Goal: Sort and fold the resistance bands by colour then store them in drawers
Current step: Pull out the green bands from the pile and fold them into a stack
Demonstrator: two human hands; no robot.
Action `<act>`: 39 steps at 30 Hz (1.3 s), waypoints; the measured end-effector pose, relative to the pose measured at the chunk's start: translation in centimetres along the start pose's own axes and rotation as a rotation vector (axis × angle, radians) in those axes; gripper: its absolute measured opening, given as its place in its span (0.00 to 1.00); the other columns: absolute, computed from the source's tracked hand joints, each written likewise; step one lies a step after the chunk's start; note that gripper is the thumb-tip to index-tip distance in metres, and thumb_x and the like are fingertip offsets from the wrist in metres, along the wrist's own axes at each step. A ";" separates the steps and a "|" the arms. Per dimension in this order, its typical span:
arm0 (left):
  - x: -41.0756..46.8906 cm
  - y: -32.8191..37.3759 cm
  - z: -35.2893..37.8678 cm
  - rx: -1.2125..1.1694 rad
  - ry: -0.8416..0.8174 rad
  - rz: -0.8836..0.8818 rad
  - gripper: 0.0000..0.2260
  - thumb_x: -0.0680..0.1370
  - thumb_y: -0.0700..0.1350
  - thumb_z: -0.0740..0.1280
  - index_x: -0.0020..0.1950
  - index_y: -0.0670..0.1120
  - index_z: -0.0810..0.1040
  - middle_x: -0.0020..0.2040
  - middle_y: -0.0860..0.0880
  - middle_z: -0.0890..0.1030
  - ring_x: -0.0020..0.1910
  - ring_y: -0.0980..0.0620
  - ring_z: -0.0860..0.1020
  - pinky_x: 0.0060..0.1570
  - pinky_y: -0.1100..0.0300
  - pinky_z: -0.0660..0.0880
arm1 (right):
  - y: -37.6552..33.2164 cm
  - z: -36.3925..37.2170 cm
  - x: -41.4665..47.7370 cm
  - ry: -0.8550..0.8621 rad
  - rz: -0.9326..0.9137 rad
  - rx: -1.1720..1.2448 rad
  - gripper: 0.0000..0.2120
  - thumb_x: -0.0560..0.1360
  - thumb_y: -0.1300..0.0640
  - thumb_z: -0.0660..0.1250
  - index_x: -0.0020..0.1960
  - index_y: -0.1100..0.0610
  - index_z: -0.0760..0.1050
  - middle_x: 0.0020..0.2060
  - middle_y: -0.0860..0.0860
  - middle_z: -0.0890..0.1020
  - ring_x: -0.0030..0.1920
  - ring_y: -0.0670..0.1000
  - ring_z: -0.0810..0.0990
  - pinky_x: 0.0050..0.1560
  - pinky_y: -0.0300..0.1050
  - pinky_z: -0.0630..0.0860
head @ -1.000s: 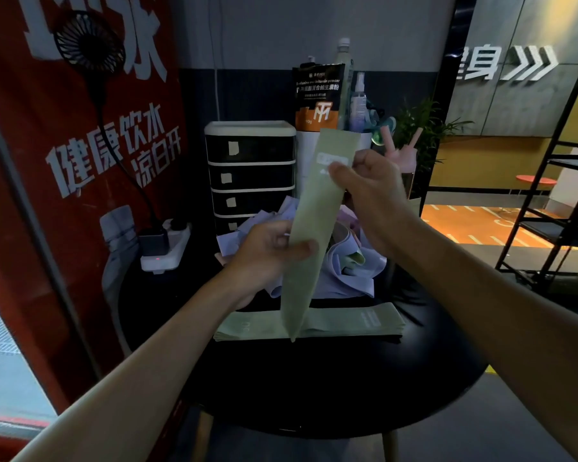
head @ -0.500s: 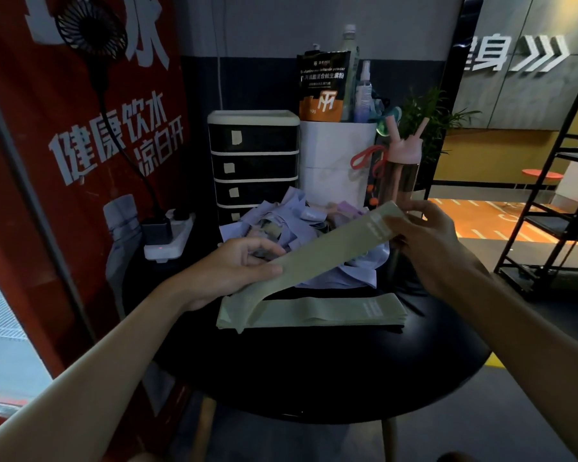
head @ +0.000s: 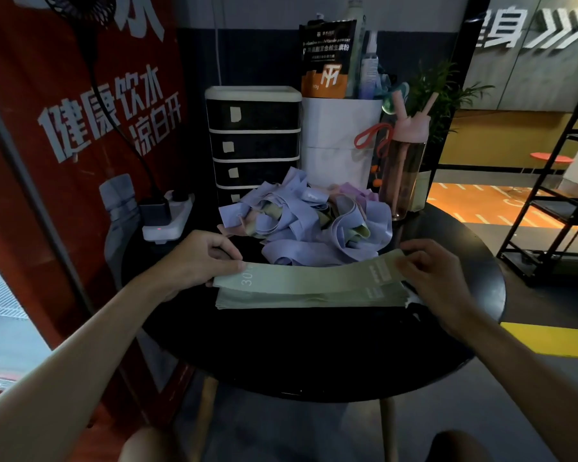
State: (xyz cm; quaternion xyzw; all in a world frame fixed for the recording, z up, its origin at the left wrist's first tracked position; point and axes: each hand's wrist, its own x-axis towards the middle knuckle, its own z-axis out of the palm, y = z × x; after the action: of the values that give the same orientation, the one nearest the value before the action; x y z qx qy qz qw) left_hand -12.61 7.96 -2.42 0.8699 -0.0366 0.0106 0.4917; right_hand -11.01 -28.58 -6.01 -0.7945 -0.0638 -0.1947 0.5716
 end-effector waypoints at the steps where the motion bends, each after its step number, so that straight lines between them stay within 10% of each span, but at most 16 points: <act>1: 0.1 -0.4 0.2 0.011 0.028 0.014 0.07 0.73 0.43 0.77 0.46 0.42 0.83 0.40 0.41 0.84 0.34 0.55 0.79 0.31 0.64 0.73 | 0.3 0.0 -0.2 0.001 -0.011 -0.030 0.07 0.76 0.66 0.69 0.51 0.57 0.77 0.34 0.50 0.82 0.32 0.37 0.77 0.34 0.29 0.73; 18: 1.1 -2.9 1.7 0.288 0.031 0.171 0.04 0.73 0.46 0.76 0.40 0.51 0.83 0.39 0.55 0.83 0.37 0.61 0.79 0.40 0.61 0.73 | 3.6 0.5 -0.5 -0.051 -0.035 -0.215 0.08 0.76 0.61 0.70 0.52 0.51 0.76 0.37 0.47 0.82 0.38 0.45 0.78 0.39 0.40 0.70; 24: -0.7 0.3 2.4 0.917 0.071 0.167 0.16 0.75 0.67 0.64 0.53 0.58 0.78 0.54 0.57 0.69 0.47 0.56 0.74 0.42 0.56 0.69 | 3.5 0.0 -0.3 -0.129 -0.058 -0.362 0.11 0.76 0.58 0.70 0.58 0.52 0.77 0.54 0.49 0.73 0.49 0.43 0.75 0.51 0.33 0.71; 30: -0.3 2.1 6.8 0.694 -0.119 0.441 0.22 0.77 0.63 0.66 0.68 0.57 0.74 0.63 0.59 0.71 0.64 0.58 0.68 0.65 0.55 0.65 | 3.3 -1.5 -0.7 -0.472 -0.110 -0.481 0.16 0.68 0.40 0.70 0.54 0.31 0.73 0.65 0.42 0.70 0.65 0.46 0.72 0.63 0.47 0.72; 39: 1.1 0.5 9.6 0.618 -0.176 0.444 0.14 0.78 0.57 0.68 0.63 0.56 0.78 0.60 0.58 0.74 0.62 0.57 0.70 0.63 0.55 0.65 | 3.6 -1.1 -0.8 -0.435 -0.138 -0.468 0.14 0.73 0.55 0.73 0.54 0.41 0.76 0.61 0.43 0.74 0.58 0.46 0.77 0.60 0.49 0.76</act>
State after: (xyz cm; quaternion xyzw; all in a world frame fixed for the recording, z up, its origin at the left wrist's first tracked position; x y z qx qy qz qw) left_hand -11.71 -0.61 -6.93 0.9456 -0.2608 0.0527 0.1873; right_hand -10.82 -30.75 -9.15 -0.9212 -0.1916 -0.0681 0.3317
